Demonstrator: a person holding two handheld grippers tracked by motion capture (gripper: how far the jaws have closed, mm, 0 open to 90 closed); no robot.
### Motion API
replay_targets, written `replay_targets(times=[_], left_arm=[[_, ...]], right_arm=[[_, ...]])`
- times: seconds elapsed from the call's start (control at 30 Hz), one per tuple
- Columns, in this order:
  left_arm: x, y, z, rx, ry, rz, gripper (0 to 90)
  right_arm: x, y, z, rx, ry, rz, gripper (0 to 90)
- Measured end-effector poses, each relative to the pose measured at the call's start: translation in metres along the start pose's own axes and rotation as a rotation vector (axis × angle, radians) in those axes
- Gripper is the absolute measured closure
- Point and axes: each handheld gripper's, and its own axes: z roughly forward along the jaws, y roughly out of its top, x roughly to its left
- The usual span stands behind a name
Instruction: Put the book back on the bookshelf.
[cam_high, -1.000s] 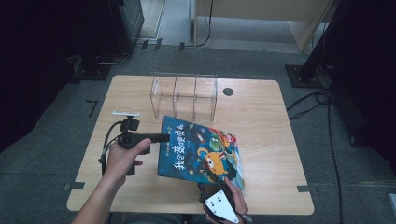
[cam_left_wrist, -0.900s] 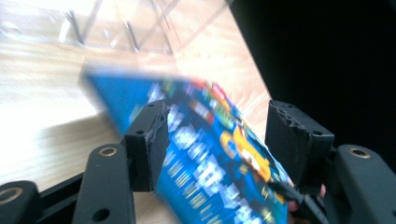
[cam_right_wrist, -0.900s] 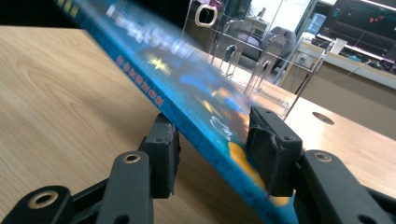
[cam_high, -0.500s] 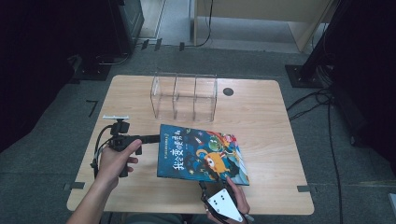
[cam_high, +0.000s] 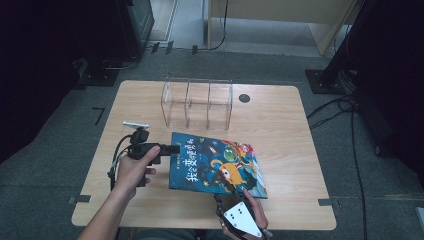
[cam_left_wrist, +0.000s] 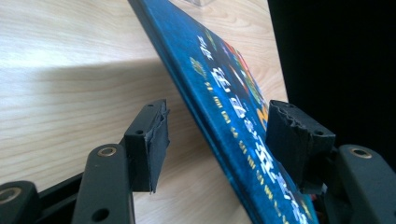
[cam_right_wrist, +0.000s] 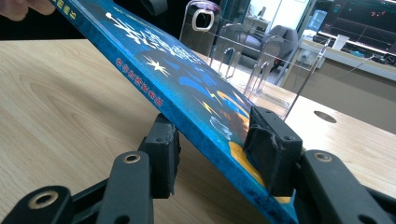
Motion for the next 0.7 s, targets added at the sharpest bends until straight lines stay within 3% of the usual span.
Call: replay_targets(times=[0.17, 0.2, 0.37, 0.7], left_arm=[[-0.001, 0.003, 0.007, 0.027, -0.019, -0.031, 52.9], [-0.001, 0.004, 0.009, 0.032, -0.002, -0.033, 56.0], [0.002, 0.009, 0.011, 0.023, 0.004, -0.052, 64.3], [-0.003, 0.016, 0.006, 0.024, -0.05, -0.076, 71.3]], right_arm=[[0.0, 0.0, 0.0, 0.0, 0.0, 0.001, 54.4], [0.0, 0.0, 0.0, 0.0, 0.001, 0.0, 54.4], [0.0, 0.0, 0.0, -0.003, 0.001, 0.004, 54.3], [-0.003, -0.002, -0.002, -0.025, 0.006, 0.022, 54.0]])
